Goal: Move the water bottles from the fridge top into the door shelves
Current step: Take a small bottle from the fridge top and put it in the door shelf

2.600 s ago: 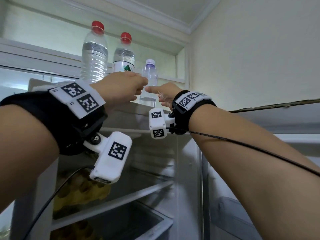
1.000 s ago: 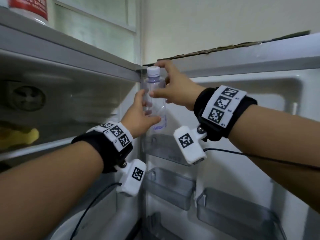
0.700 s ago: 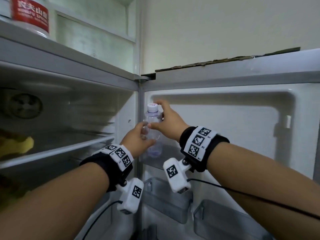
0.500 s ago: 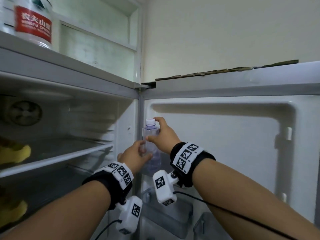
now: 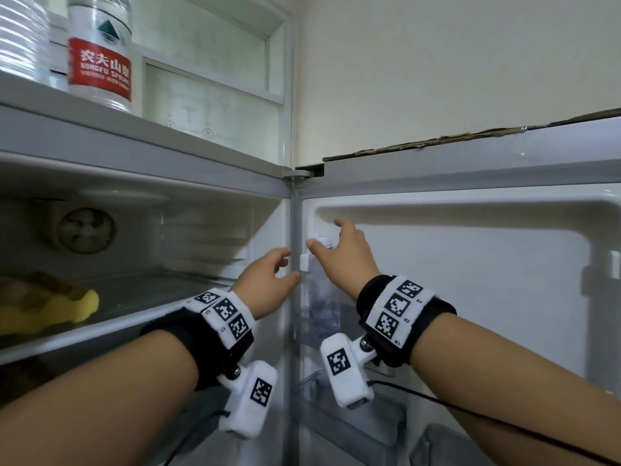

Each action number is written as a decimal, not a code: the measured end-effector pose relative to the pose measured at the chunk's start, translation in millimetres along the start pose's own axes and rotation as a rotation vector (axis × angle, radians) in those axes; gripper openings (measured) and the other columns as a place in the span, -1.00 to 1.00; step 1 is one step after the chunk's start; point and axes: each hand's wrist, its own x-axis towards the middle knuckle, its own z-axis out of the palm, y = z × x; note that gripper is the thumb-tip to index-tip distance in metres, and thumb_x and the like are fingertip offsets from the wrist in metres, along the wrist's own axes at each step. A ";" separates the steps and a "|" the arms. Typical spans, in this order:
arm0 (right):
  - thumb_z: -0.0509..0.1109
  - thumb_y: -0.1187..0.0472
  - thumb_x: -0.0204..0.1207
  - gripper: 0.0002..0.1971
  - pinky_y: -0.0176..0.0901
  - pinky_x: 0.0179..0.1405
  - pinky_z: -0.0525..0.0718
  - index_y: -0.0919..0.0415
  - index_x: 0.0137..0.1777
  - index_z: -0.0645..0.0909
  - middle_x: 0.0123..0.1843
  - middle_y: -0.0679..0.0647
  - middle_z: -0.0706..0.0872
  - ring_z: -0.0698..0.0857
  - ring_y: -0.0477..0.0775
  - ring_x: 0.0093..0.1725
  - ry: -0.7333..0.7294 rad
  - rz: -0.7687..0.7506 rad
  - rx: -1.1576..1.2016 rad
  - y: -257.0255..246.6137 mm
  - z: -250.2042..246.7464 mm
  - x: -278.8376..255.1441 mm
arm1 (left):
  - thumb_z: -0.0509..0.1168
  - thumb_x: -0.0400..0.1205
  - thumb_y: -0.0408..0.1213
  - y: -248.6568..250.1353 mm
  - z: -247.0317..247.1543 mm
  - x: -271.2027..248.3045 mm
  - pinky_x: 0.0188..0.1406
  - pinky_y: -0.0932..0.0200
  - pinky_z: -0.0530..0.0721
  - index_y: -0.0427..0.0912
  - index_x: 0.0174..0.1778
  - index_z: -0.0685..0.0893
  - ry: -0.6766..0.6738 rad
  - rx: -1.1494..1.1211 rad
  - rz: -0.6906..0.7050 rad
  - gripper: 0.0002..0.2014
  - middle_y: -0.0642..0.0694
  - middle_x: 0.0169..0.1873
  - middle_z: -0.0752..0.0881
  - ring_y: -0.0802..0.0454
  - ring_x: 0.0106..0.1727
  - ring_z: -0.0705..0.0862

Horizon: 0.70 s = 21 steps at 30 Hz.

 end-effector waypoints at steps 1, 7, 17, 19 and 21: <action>0.33 -0.13 0.42 -0.30 0.10 0.47 0.45 0.09 0.54 0.29 0.50 0.17 0.42 0.43 0.16 0.47 -0.007 -0.028 0.038 -8.2 -2.6 -0.2 | 0.33 0.63 -0.18 7.6 -10.4 0.9 0.42 0.14 0.45 -0.08 0.55 0.43 0.020 0.005 0.018 -0.47 -0.15 0.44 0.60 -0.04 0.45 0.56; 0.23 -0.19 0.50 -0.40 0.07 0.37 0.55 0.07 0.48 0.34 0.39 0.05 0.53 0.54 0.03 0.33 -0.151 -0.154 0.319 -91.9 -10.8 5.7 | 0.28 0.66 -0.14 61.3 -95.6 4.5 0.26 0.27 0.43 -0.08 0.55 0.42 0.171 0.086 0.164 -0.49 -0.08 0.47 0.55 0.02 0.43 0.55; 0.10 -0.29 0.52 -0.43 0.03 0.18 0.68 0.02 0.41 0.37 0.27 0.04 0.59 0.65 0.00 0.18 -0.349 -0.229 0.639 -206.7 -6.5 18.7 | 0.30 0.63 -0.07 126.1 -226.2 -19.0 0.32 0.10 0.55 0.04 0.53 0.42 0.432 0.272 0.249 -0.48 -0.01 0.44 0.55 0.04 0.42 0.54; 0.12 -0.28 0.51 -0.43 0.02 0.17 0.69 0.03 0.41 0.37 0.27 0.04 0.58 0.64 0.00 0.17 -0.353 -0.231 0.649 -220.5 -0.1 22.4 | 0.32 0.61 -0.07 135.4 -249.1 -22.4 0.30 0.05 0.59 0.04 0.52 0.44 0.478 0.281 0.235 -0.47 -0.01 0.43 0.55 0.03 0.38 0.56; 0.16 -0.26 0.50 -0.44 0.03 0.19 0.68 0.05 0.39 0.36 0.27 0.03 0.56 0.63 0.01 0.17 -0.360 -0.227 0.654 -232.8 6.1 26.3 | 0.33 0.58 -0.05 141.6 -267.5 -25.5 0.24 0.05 0.60 0.07 0.49 0.45 0.530 0.293 0.198 -0.48 0.00 0.42 0.55 0.03 0.29 0.59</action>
